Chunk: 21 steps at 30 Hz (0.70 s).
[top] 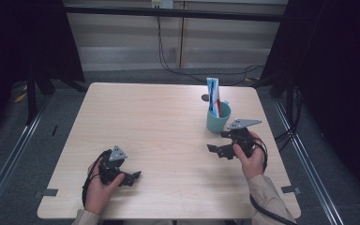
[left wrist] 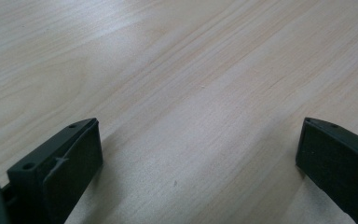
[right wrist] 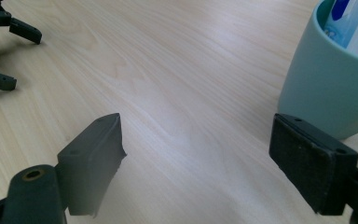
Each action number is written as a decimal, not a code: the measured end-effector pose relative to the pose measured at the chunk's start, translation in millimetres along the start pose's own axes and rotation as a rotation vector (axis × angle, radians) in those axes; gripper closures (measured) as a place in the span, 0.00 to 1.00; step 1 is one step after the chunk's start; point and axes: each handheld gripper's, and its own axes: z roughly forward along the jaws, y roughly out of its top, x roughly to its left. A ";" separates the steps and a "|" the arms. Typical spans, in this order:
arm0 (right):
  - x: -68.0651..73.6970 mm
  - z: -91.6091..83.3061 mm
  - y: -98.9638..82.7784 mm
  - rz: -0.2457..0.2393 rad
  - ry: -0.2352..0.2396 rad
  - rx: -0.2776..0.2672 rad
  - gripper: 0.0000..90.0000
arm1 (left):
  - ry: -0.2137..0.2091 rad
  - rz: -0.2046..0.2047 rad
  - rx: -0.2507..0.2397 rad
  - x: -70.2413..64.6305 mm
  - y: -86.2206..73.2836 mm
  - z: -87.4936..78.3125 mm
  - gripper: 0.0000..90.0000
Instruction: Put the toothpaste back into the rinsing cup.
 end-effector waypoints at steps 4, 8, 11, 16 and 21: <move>0.9 -0.1 -6.7 -0.004 0.002 0.007 0.19 | 0.000 0.000 0.000 0.0 0.0 0.0 0.00; 2.1 -0.2 -15.1 -0.005 -0.002 0.015 0.19 | 0.000 0.000 0.001 0.0 0.0 -0.1 0.00; 2.6 -0.2 -21.4 0.000 0.002 0.012 0.19 | 0.001 0.002 0.001 0.1 0.1 -0.1 0.00; 3.6 -1.4 -29.5 -0.002 0.008 0.016 0.19 | -0.002 0.003 0.003 0.3 0.1 -0.3 0.00; 4.3 -2.8 -37.9 0.000 0.008 0.021 0.19 | -0.004 0.003 0.006 0.4 0.3 -0.5 0.00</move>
